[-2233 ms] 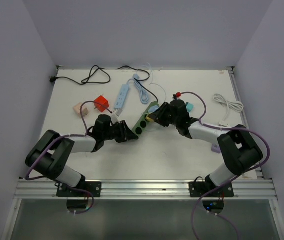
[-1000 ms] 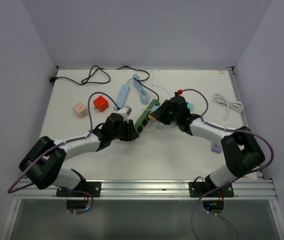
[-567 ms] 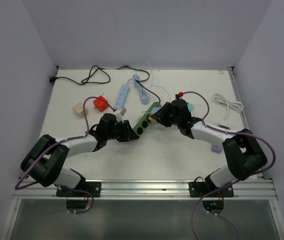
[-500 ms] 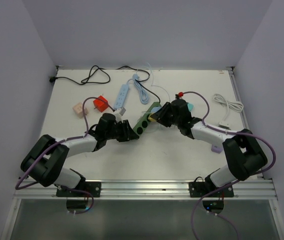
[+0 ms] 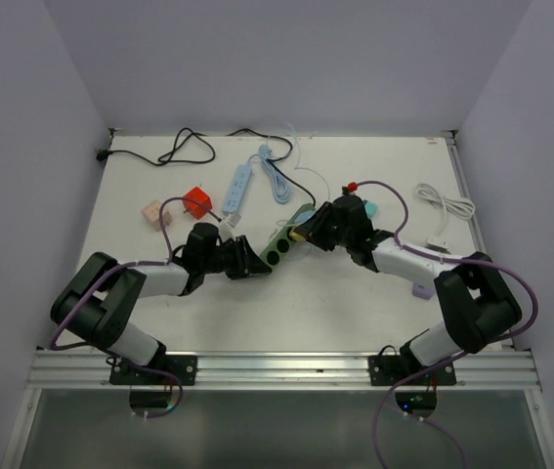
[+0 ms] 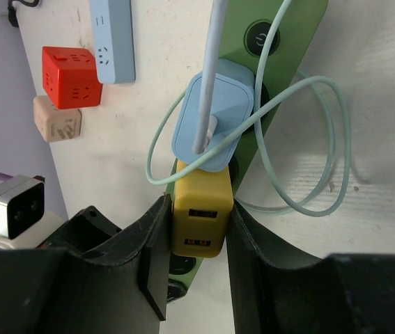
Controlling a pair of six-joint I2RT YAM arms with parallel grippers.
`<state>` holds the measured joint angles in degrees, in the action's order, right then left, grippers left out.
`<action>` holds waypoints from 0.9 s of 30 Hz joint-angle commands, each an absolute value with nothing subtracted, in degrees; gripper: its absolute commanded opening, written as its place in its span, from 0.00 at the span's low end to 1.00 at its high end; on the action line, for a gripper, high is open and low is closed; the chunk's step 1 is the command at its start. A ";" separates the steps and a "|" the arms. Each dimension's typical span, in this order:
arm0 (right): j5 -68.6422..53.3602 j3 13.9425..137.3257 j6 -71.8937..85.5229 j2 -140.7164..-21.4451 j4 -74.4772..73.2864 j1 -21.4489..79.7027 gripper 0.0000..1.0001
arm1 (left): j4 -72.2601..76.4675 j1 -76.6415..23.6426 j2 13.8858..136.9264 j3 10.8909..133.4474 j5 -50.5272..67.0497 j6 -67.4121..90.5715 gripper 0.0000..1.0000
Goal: Pull the plug off the socket
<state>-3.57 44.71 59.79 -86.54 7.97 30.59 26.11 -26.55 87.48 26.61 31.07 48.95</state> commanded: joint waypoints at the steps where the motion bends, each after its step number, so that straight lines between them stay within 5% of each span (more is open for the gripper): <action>1: 2.72 44.29 52.74 -82.97 2.64 29.71 0.00 | 26.99 -22.59 87.45 25.66 23.21 52.91 0.00; 9: 2.46 45.09 51.77 -82.09 0.18 29.71 0.00 | 22.51 -22.68 83.77 26.54 17.59 48.70 0.00; 21: 0.18 49.04 54.84 -83.32 -1.67 30.06 0.00 | 7.92 -34.18 82.00 35.15 -5.69 37.71 0.00; 27: 0.53 49.48 56.07 -83.41 -1.50 30.41 0.00 | 7.73 -35.68 83.58 35.51 -6.42 38.14 0.00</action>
<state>-0.67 47.68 59.33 -85.06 1.72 30.30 10.59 -37.63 82.56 34.09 8.21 37.74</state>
